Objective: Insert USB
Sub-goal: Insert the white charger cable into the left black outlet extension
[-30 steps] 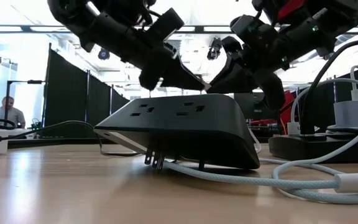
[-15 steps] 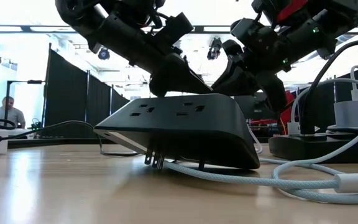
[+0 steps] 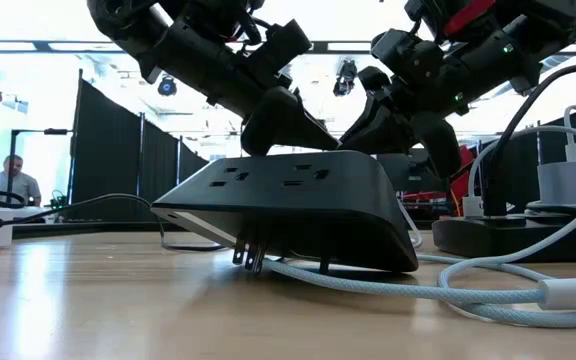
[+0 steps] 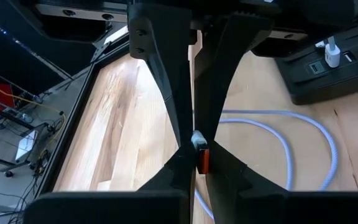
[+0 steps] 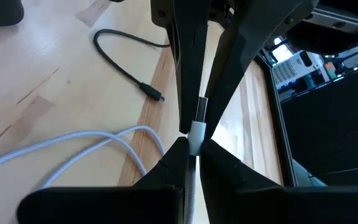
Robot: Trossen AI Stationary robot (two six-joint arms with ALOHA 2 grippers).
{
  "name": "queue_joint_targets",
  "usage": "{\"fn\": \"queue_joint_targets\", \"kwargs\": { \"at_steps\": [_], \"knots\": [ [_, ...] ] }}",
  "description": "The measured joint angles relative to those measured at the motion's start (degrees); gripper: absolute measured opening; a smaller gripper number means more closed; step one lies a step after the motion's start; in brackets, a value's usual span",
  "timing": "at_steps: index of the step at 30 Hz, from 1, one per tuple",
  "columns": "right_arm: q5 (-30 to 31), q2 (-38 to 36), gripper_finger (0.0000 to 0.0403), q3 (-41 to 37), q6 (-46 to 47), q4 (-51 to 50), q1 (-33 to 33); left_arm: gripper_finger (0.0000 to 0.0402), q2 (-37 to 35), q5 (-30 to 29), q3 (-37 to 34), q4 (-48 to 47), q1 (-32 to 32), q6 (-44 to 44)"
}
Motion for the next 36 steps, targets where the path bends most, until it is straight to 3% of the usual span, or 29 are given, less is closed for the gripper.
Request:
{"fn": "queue_joint_targets", "kwargs": {
  "at_steps": [3, 9, 14, 23, 28, 31, 36],
  "knots": [
    [-0.4, 0.0, 0.0032, 0.0, -2.2, -0.2, 0.0, 0.0013, 0.0, 0.1, 0.1, -0.2, 0.0, 0.0],
    [-1.3, -1.5, 0.0156, 0.0, -0.6, -2.0, -0.2, 0.0012, -0.3, -2.9, 0.1, -0.7, -1.2, 1.6],
    [-10.8, -5.1, 0.0215, -4.6, 6.8, 2.2, -4.2, 0.0012, -3.0, -6.1, 0.1, -2.5, -2.7, 2.2],
    [-21.4, -5.9, 0.0207, -17.1, 15.1, 39.0, -8.6, 0.0012, -9.1, -7.6, -1.1, -3.8, -6.0, 2.7],
    [-30.3, -3.7, 0.0199, -16.9, 19.2, 45.1, -8.7, 0.0012, -12.2, -8.3, -1.2, -2.7, -8.8, 2.8],
    [-34.8, -0.8, 0.0199, -15.6, 19.8, 49.8, -8.6, 0.0012, -13.3, -12.0, -1.9, 0.1, -10.3, 2.2],
    [-37.0, 7.1, 0.0200, -11.0, 19.8, 58.6, -8.7, 0.0012, -13.2, -13.4, -7.0, 10.3, -10.9, -2.2]
  ]
}}
